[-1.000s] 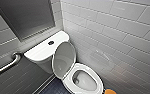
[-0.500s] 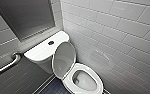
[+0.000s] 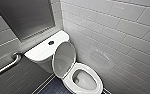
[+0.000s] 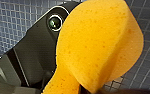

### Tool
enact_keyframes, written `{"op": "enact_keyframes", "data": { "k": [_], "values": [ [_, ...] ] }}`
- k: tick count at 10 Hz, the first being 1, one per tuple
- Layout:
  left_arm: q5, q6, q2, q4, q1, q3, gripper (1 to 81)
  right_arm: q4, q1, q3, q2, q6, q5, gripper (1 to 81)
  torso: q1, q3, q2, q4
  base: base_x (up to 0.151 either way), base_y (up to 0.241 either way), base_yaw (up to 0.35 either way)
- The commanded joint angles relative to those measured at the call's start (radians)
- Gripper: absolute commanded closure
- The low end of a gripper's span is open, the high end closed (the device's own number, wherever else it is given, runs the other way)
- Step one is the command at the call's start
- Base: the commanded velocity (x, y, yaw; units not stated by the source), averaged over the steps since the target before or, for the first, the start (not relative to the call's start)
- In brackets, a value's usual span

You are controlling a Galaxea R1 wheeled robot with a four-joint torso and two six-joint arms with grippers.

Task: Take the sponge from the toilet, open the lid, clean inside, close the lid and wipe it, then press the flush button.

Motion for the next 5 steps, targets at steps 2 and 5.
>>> {"op": "enact_keyframes", "data": {
  "k": [2,5],
  "values": [
    [0.113,-0.003,-0.032,-0.003,-0.005,0.043,1.0,-0.103,-0.163,-0.166,0.084,-0.005,0.169,81.1,-0.085,0.061,0.133,0.0,0.0,0.0,0.0],
    [0.115,-0.006,-0.051,-0.003,-0.036,0.037,1.0,-0.109,-0.192,-0.29,0.176,-0.003,0.174,81.1,-0.141,0.102,0.221,0.0,0.0,0.0,0.0]
  ]
}}
